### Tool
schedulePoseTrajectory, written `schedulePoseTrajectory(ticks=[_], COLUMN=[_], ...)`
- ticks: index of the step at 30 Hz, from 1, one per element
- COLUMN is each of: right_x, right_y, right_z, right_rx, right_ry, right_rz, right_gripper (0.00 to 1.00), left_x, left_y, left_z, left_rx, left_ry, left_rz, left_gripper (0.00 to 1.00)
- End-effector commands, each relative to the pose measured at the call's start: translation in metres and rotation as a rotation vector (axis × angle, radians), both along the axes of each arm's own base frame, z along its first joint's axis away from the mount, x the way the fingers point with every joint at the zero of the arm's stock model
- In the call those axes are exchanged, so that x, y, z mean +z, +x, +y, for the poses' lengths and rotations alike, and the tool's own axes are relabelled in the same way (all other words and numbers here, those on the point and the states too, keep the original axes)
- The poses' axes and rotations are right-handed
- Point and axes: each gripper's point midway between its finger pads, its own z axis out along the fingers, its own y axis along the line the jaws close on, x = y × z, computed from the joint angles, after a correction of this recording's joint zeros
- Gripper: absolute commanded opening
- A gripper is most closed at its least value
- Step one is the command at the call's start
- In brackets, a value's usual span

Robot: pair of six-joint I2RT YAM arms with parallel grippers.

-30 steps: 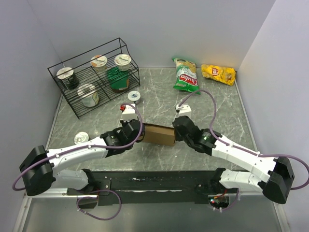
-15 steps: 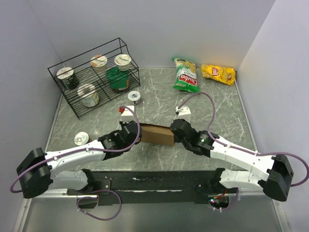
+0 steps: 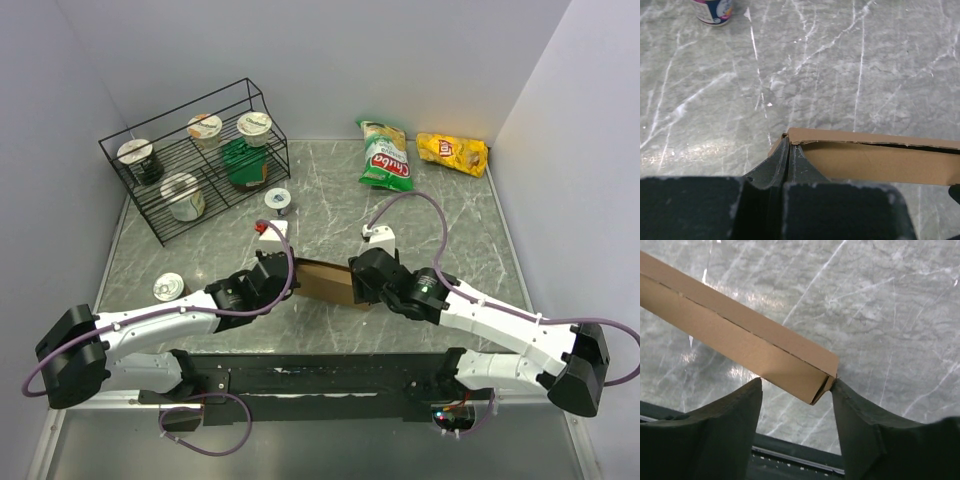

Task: Fold the paper box

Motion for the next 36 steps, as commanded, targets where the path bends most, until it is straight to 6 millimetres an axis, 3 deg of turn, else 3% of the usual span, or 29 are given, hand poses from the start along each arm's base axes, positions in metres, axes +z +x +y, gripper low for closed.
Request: schedulePoseTrajectory(ticks=[1, 9, 15, 26, 36], right_x=[0.009, 0.02, 0.021, 0.035, 0.029], right_y=[-0.008, -0.002, -0.002, 0.008, 0.004], right_z=[-0.011, -0.014, -0.007, -0.006, 0.01], right_rx=[0.002, 0.076, 0.298, 0.438, 0.577], right_ry=[-0.016, -0.026, -0.143, -0.252, -0.293], right_rz=[0.019, -0.04, -0.056, -0.156, -0.168], right_gripper=[0.73, 0.87, 0.99, 1.0, 1.0], left_x=[-0.082, -0.082, -0.082, -0.083, -0.086], left_y=[-0.056, -0.057, -0.058, -0.06, -0.061], left_z=[0.013, 0.011, 0.01, 0.012, 0.011], left_rx=[-0.178, -0.187, -0.198, -0.191, -0.196], left_ry=[0.21, 0.212, 0.214, 0.208, 0.208], left_rz=[0.271, 0.273, 0.282, 0.291, 0.298], left_gripper=[0.01, 0.01, 0.01, 0.01, 0.01])
